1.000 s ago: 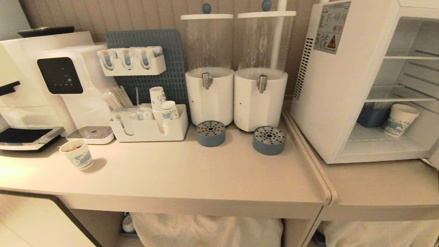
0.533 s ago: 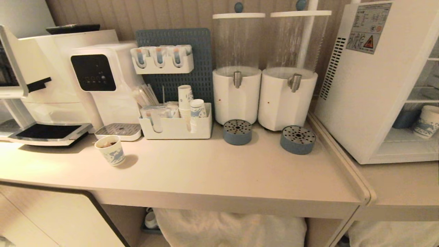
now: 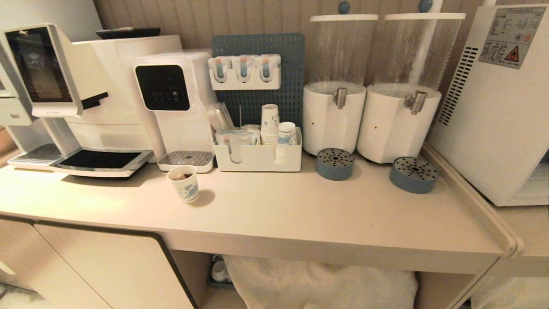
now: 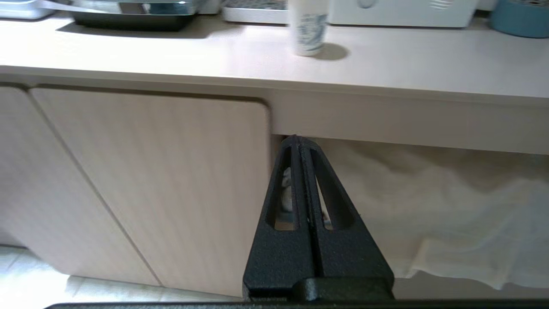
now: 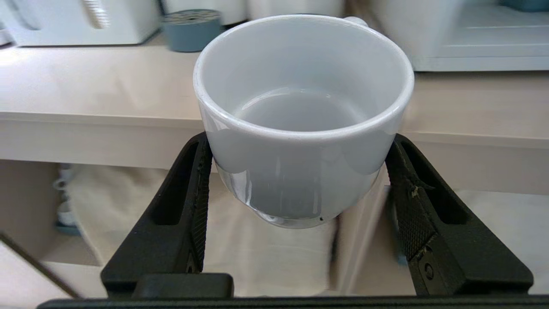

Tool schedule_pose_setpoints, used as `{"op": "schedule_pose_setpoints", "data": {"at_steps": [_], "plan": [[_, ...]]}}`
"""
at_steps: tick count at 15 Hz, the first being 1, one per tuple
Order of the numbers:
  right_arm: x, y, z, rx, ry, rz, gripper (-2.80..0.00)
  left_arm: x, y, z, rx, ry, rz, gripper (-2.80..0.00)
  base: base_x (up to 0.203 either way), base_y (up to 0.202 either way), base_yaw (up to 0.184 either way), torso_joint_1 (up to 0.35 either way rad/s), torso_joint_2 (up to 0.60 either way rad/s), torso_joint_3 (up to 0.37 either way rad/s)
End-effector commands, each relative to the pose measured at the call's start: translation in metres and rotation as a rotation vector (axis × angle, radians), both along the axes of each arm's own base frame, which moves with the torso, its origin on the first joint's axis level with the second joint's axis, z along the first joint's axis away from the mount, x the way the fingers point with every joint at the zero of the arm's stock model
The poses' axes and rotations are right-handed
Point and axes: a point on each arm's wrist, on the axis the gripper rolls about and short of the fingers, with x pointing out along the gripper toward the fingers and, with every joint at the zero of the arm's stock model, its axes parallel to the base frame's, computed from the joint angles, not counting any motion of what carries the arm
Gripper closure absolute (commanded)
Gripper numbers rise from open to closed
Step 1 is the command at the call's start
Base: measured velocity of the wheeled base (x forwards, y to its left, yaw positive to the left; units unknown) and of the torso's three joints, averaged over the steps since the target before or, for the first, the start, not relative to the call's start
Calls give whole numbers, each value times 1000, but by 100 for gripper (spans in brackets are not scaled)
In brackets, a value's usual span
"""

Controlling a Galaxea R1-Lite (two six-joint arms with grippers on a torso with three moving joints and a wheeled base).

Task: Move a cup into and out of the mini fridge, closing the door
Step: Place the ceramic cup on the table

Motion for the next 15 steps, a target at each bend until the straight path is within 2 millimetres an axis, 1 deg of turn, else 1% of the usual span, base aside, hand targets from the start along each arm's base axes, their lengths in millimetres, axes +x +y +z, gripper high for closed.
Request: {"op": "schedule_pose_setpoints", "data": {"at_steps": [1,6,9,10,12,13,14,15], "plan": [[0,0,0,-1,3,1,0,0,0,0,0,0,0,0,0,188,9,6,3,0],[0,0,0,2,1,-1,0,0,0,0,0,0,1,0,0,183,9,2,4,1],[-1,0,3,29,-16,-12,0,0,0,0,0,-2,1,0,0,56,5,2,0,2],[-5,0,15,67,-51,-9,0,0,0,0,0,-1,0,0,0,0,0,0,0,0],[-24,0,53,137,-132,9,0,0,0,0,-2,-2,0,0,0,0,0,0,0,0],[-37,1,74,154,-153,32,0,0,0,0,0,-2,0,0,0,0,0,0,0,0],[-46,1,94,167,-160,51,0,0,0,0,0,-2,0,0,0,0,0,0,0,0],[-43,1,109,177,-135,54,0,0,0,0,-1,-3,1,0,0,0,0,0,0,0]]}}
